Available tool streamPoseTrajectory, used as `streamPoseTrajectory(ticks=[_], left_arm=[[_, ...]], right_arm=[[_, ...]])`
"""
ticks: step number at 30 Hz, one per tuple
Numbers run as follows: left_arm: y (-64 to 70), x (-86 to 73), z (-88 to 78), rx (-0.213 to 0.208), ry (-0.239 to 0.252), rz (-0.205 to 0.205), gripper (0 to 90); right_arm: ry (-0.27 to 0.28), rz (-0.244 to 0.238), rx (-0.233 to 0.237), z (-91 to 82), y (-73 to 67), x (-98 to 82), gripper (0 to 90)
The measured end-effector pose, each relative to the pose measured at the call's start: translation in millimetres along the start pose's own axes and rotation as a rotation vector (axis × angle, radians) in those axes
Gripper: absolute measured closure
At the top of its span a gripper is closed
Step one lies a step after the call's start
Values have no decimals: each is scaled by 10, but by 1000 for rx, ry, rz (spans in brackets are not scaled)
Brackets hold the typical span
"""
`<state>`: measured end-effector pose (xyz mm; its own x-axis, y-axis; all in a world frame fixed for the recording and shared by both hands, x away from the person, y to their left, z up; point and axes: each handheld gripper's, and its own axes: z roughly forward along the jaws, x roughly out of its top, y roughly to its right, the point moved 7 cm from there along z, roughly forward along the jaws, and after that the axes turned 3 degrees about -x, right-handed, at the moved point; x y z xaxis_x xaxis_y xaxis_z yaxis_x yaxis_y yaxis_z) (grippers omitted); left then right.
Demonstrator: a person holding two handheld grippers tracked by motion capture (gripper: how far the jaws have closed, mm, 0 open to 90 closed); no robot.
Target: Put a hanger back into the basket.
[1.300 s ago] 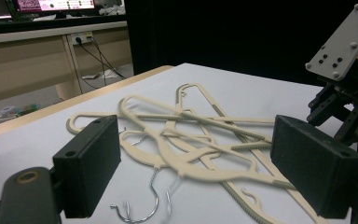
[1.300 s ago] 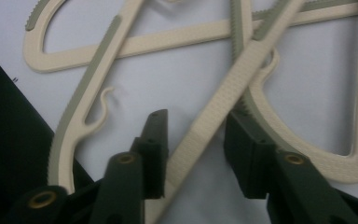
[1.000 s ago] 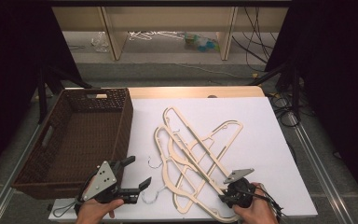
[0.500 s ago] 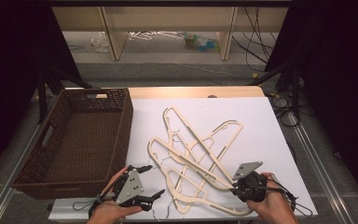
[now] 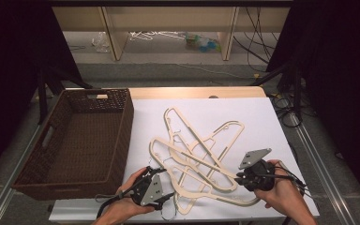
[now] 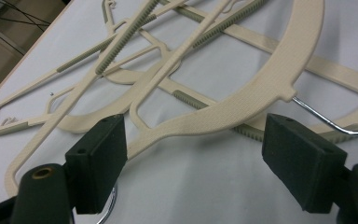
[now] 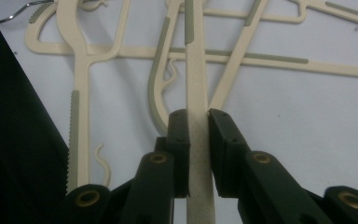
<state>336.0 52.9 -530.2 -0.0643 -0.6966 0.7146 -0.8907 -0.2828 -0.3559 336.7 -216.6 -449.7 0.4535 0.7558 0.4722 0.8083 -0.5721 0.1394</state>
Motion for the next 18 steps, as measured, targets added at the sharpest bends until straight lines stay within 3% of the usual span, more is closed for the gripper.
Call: streamPoseTrajectory(ticks=[5,8,9,11,12,13,16,18], left_arm=[[64,42,98,-7,-26,63,234],[36,81,112,31,-28,90,245],[45,84,120,22,-31,81,248],[38,103,128,40,-45,99,238],[38,103,128,40,-45,99,234],[44,140,135,55,-34,131,234],[39,196,109,71,-28,177,236],[33,212,103,75,-13,175,246]], right_arm=[[17,-17,5,-52,54,80,799],[15,0,6,-77,64,104,800],[18,-6,13,-81,67,109,800],[18,-7,16,-79,69,113,800],[18,-7,16,-79,69,113,800],[22,-14,23,-73,78,115,800],[18,-15,20,-68,100,92,799],[25,-23,33,-50,121,75,798]])
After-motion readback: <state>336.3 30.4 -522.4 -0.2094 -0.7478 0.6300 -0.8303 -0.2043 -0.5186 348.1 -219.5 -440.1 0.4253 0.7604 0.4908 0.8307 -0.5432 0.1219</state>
